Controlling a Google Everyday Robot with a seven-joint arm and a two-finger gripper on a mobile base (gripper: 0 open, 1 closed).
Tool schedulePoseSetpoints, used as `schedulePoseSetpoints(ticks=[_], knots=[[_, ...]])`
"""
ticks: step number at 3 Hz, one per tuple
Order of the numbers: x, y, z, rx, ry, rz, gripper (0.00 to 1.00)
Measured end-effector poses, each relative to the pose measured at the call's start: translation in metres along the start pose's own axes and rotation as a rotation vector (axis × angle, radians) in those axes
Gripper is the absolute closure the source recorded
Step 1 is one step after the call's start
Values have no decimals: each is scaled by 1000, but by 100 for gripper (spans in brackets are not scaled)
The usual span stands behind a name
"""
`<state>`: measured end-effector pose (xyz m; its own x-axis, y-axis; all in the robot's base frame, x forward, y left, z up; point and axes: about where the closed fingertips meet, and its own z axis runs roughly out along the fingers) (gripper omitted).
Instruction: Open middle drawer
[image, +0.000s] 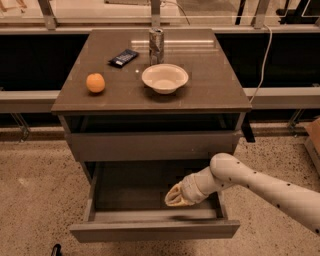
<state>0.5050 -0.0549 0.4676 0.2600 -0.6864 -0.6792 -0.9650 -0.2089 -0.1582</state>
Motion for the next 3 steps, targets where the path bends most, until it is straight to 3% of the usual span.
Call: schedulePoseSetpoints(ticks=[1,2,3], knots=[[1,-13,-15,81,-46,71,100],[-7,-12,-41,176,-114,112,98],[-7,-11,-36,162,-109,106,76]])
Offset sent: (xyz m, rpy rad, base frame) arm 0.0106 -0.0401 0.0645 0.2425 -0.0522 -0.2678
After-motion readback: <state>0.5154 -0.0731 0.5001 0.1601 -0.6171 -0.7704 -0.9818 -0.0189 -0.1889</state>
